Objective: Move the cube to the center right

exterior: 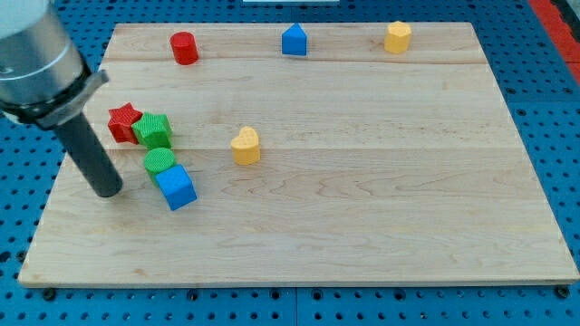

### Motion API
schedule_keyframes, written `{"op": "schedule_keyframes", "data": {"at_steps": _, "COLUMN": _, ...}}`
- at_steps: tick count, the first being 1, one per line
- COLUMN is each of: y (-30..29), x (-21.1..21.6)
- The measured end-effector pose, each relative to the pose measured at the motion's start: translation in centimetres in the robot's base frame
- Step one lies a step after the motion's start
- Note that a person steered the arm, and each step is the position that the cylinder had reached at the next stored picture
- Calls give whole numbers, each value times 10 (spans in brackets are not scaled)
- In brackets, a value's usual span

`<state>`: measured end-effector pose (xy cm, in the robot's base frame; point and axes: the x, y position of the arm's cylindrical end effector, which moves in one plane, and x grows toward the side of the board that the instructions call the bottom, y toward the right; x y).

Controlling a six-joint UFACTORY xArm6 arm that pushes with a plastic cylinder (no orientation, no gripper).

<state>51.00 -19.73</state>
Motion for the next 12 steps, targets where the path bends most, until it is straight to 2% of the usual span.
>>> {"op": "schedule_keyframes", "data": {"at_steps": 2, "y": 170, "x": 1}}
{"op": "schedule_keyframes", "data": {"at_steps": 3, "y": 201, "x": -33}}
{"op": "schedule_keyframes", "data": {"at_steps": 4, "y": 222, "x": -59}}
{"op": "schedule_keyframes", "data": {"at_steps": 5, "y": 217, "x": -78}}
{"op": "schedule_keyframes", "data": {"at_steps": 6, "y": 178, "x": -99}}
{"op": "schedule_keyframes", "data": {"at_steps": 8, "y": 351, "x": -108}}
{"op": "schedule_keyframes", "data": {"at_steps": 9, "y": 373, "x": -108}}
{"op": "schedule_keyframes", "data": {"at_steps": 10, "y": 362, "x": -111}}
{"op": "schedule_keyframes", "data": {"at_steps": 11, "y": 327, "x": -132}}
{"op": "schedule_keyframes", "data": {"at_steps": 12, "y": 327, "x": -154}}
